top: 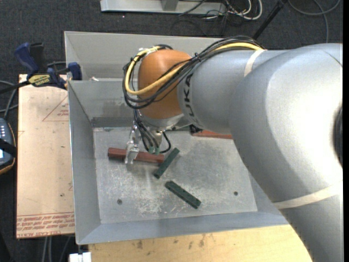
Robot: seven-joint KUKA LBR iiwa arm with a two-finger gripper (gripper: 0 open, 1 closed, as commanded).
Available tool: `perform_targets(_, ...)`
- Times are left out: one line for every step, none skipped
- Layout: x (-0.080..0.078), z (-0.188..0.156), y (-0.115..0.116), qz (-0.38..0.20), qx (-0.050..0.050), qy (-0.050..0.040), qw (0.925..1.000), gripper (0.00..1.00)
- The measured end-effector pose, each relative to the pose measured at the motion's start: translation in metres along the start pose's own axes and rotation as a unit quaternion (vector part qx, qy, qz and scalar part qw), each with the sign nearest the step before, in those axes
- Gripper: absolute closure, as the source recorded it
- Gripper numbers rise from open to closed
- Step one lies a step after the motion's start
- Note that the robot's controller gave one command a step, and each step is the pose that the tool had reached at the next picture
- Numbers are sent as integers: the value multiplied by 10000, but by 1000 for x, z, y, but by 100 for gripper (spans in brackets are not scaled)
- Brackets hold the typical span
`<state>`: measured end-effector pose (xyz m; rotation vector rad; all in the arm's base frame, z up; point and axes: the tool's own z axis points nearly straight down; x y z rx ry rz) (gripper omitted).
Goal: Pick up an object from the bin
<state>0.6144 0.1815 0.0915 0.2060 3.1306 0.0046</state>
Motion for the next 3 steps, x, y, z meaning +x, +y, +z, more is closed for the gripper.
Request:
perform_targets(0,-6,0,0,4,8,10000,100)
perform_targets(1,-14,0,1,7,16,10000,100)
perform_targets(0,-22,0,1,7,15,10000,100)
